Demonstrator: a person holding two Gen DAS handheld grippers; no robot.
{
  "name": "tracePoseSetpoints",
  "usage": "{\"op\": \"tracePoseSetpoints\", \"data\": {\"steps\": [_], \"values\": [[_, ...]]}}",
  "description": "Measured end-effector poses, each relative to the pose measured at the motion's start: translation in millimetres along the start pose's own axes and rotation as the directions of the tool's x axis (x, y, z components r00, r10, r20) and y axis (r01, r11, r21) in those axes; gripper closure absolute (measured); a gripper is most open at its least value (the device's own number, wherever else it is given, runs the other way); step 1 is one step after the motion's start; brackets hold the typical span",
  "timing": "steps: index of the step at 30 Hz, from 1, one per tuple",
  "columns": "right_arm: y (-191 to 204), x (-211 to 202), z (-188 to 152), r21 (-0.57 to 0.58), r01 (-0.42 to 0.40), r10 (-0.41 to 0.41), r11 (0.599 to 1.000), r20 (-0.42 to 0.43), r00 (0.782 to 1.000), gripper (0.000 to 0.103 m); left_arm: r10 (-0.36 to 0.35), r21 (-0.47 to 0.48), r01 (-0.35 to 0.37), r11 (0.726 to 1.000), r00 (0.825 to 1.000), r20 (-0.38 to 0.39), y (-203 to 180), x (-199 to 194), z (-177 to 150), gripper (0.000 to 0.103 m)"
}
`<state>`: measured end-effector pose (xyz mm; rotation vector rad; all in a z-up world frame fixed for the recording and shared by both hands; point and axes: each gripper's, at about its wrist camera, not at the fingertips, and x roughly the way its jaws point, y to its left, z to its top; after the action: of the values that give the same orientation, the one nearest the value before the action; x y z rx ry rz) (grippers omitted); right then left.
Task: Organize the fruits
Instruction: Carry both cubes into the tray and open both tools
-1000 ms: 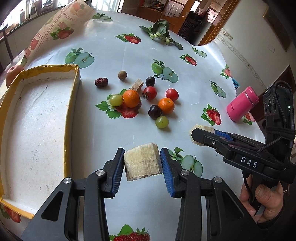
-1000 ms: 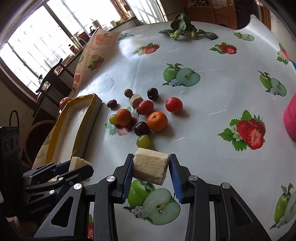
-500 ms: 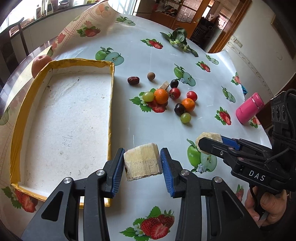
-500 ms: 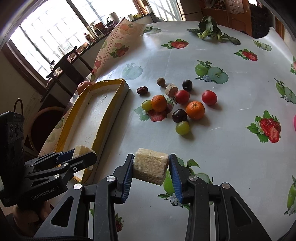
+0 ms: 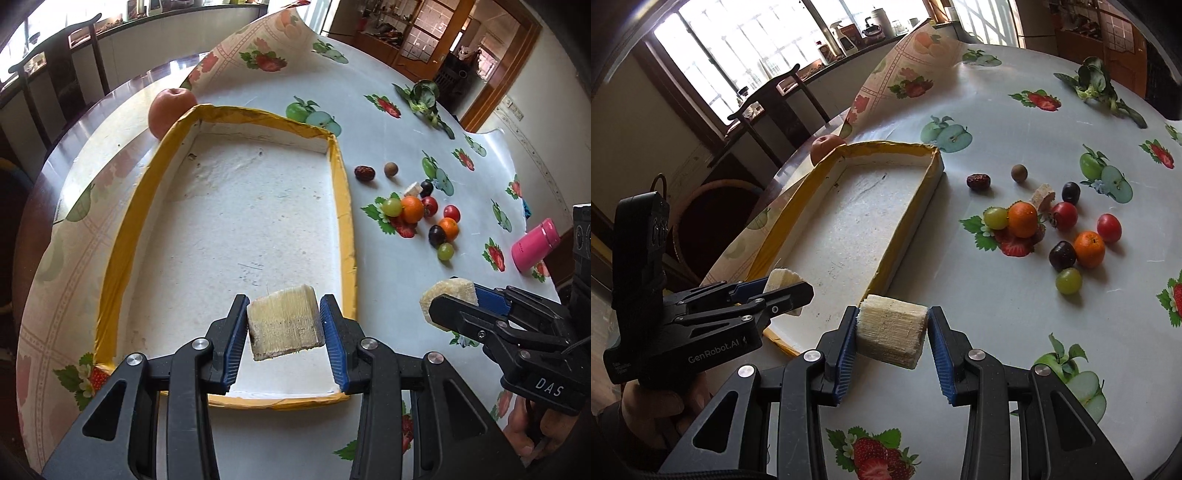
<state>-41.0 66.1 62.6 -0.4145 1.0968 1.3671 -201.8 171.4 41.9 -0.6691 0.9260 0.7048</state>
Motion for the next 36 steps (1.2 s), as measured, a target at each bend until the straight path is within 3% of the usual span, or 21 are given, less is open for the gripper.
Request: {"op": "tracePoseSetpoints", "data": {"steps": [12, 22, 25, 26, 29, 33, 36], "values": [[55, 59, 37, -0.094, -0.071, 0.066, 0.993, -0.061, 0.996, 0.065, 0.087, -0.047, -0.089, 0.995, 0.996, -0.037, 44, 13, -3, 0.066], [77, 123, 36, -0.206, -0.016, -0.02, 0.978, -0.172, 0.985, 0.065, 0.121, -0.03, -0.126, 0.992, 0.984, -0.129, 55, 40, -17, 0.066], [76, 135, 33, -0.211, -0.017, -0.03, 0.977, -0.218, 0.976, 0.063, 0.15, 0.015, -0.149, 0.989, 0.981, -0.127, 49, 40, -19, 0.065], [74, 137, 32, -0.205, -0.017, -0.031, 0.979, -0.228, 0.973, 0.063, 0.157, 0.028, -0.155, 0.987, 0.979, -0.126, 48, 39, -19, 0.064], [73, 138, 32, -0.212, -0.012, -0.039, 0.977, -0.233, 0.972, 0.063, 0.179, 0.041, -0.175, 0.984, 0.977, -0.12, 45, 38, -19, 0.049], [73, 127, 34, -0.21, -0.021, -0.024, 0.978, -0.211, 0.977, 0.05, 0.193, 0.053, -0.188, 0.981, 0.975, -0.107, 41, 33, -17, 0.046], [72, 114, 35, -0.209, -0.021, -0.019, 0.978, -0.186, 0.982, 0.048, 0.206, 0.071, -0.2, 0.977, 0.974, -0.089, 36, 29, -16, 0.046]]}}
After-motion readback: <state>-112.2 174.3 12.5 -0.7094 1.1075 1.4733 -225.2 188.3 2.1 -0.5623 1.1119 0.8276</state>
